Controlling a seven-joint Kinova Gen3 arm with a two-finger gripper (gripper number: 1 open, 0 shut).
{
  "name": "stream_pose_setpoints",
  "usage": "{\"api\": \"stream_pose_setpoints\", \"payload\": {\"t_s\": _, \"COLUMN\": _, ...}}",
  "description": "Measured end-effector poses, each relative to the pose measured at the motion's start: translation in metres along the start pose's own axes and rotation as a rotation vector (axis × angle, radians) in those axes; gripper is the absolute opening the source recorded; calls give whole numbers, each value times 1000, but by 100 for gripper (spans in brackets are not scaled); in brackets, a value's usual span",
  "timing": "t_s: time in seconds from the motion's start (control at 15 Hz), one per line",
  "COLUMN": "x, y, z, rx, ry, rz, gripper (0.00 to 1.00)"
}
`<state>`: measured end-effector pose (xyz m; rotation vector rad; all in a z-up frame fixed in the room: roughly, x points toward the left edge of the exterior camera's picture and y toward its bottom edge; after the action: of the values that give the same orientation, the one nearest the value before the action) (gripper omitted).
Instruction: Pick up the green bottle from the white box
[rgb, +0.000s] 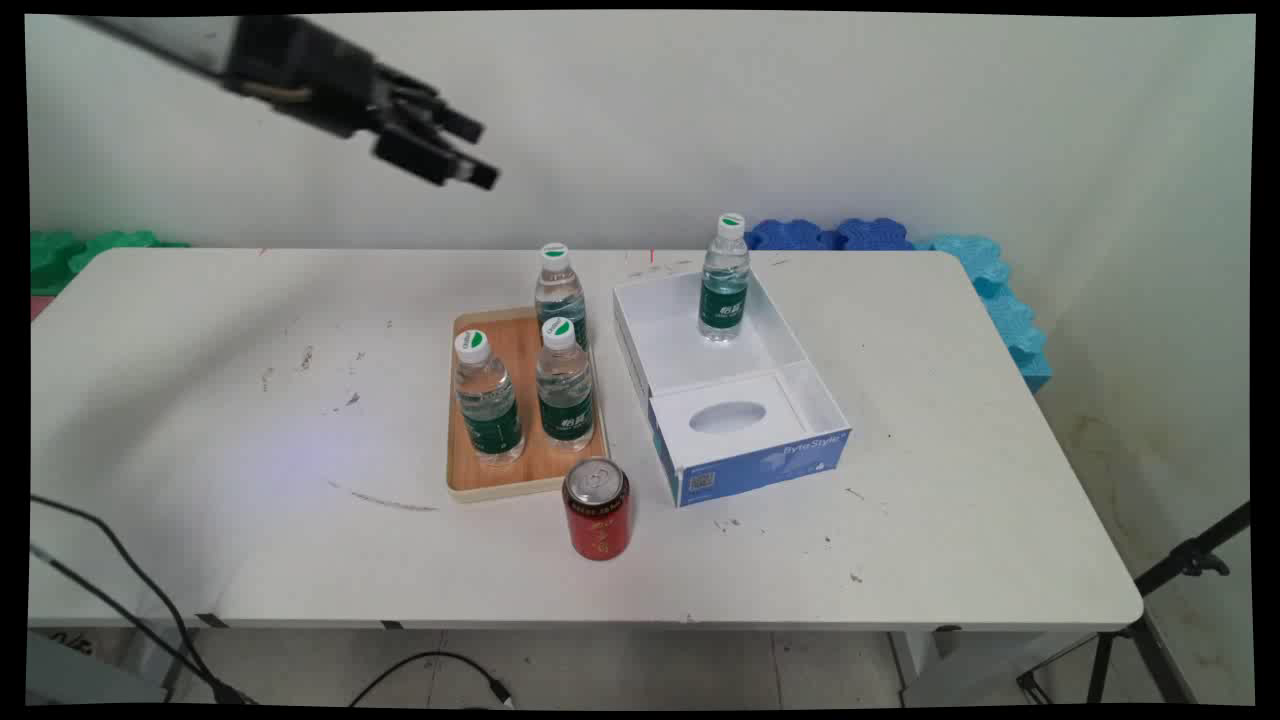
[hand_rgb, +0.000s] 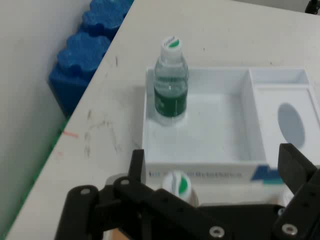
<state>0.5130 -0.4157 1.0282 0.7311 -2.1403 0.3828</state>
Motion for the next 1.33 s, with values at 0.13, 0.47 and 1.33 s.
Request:
{"api": "stream_pose_setpoints", "payload": {"t_s": 0.13, "x": 22, "y": 3, "z": 28, "rx": 4, "ry": 2, "rz": 16, "gripper": 100}}
{"api": "stream_pose_setpoints", "payload": {"t_s": 0.47, "x": 46, "y": 10, "z": 110, "rx": -13, "ry": -20, "rz": 60, "gripper": 100}}
{"api": "stream_pose_setpoints", "payload": {"t_s": 1.33, "x": 33, "y": -7, "z": 278, "rx": -46, "ry": -76, "rz": 28, "gripper": 100}}
